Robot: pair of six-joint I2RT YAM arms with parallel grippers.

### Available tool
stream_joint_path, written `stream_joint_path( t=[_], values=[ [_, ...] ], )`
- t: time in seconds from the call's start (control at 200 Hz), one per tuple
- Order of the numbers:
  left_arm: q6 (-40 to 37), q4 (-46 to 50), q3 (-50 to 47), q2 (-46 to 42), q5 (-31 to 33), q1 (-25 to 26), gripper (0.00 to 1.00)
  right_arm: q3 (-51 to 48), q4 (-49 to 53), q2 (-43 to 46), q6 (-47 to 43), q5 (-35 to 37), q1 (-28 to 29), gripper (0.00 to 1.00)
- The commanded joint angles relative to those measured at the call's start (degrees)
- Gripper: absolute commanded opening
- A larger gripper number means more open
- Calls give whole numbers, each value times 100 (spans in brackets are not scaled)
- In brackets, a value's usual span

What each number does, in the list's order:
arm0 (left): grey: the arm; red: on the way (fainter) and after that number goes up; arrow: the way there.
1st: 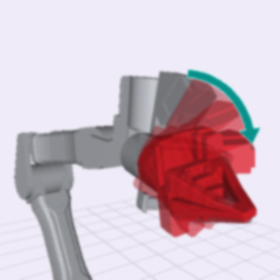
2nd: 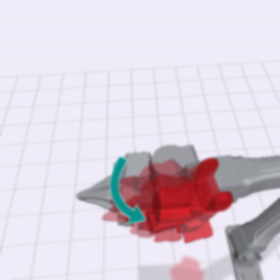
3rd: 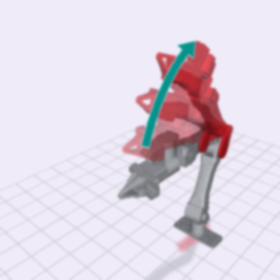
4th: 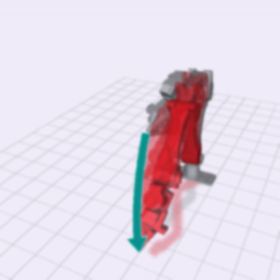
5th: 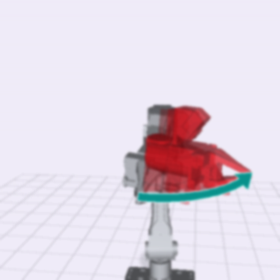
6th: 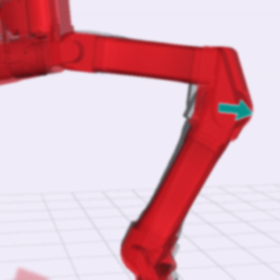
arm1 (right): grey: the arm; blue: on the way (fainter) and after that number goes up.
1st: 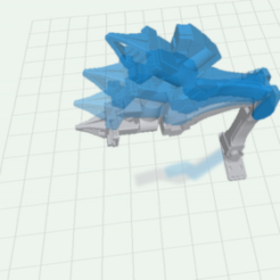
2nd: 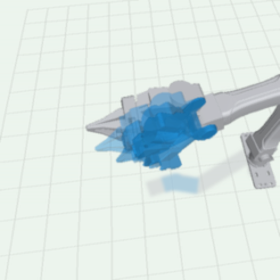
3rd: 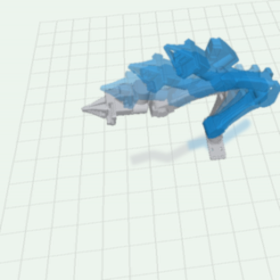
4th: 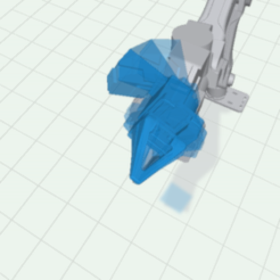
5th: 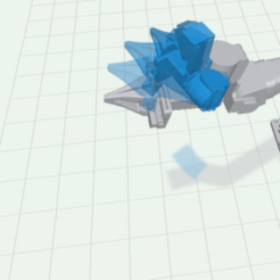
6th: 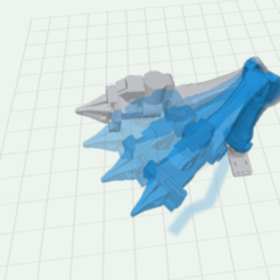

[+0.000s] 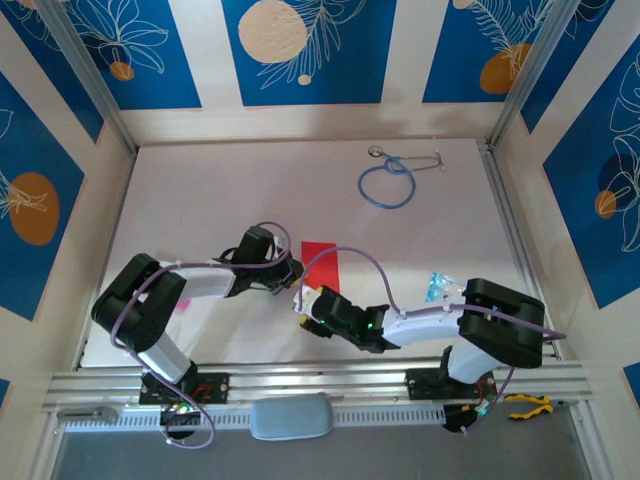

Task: Fold a paper plane with a square sheet of paper (pick it up from the middle)
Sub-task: Third fold the triangle at the center of the table.

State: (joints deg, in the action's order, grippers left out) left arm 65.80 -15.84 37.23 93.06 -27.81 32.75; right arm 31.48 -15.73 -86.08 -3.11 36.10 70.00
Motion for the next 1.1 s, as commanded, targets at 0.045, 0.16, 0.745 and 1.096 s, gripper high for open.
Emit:
stream_joint_path(
  t=[0.045, 0.16, 0.745, 1.096],
  values=[
    [69, -42, 122, 20, -10, -46, 0, 163, -311, -138, 27, 289, 57, 51],
    [68, -42, 126, 13, -2, -44, 0, 140, -402, -169, 26, 301, 55, 47],
    [47, 55, 135, -16, 57, -57, 0, -46, -317, -7, 252, 540, 107, 25],
    [49, 66, 126, -36, 65, -58, 0, -11, -229, -49, 386, 682, 102, 28]
  ],
)
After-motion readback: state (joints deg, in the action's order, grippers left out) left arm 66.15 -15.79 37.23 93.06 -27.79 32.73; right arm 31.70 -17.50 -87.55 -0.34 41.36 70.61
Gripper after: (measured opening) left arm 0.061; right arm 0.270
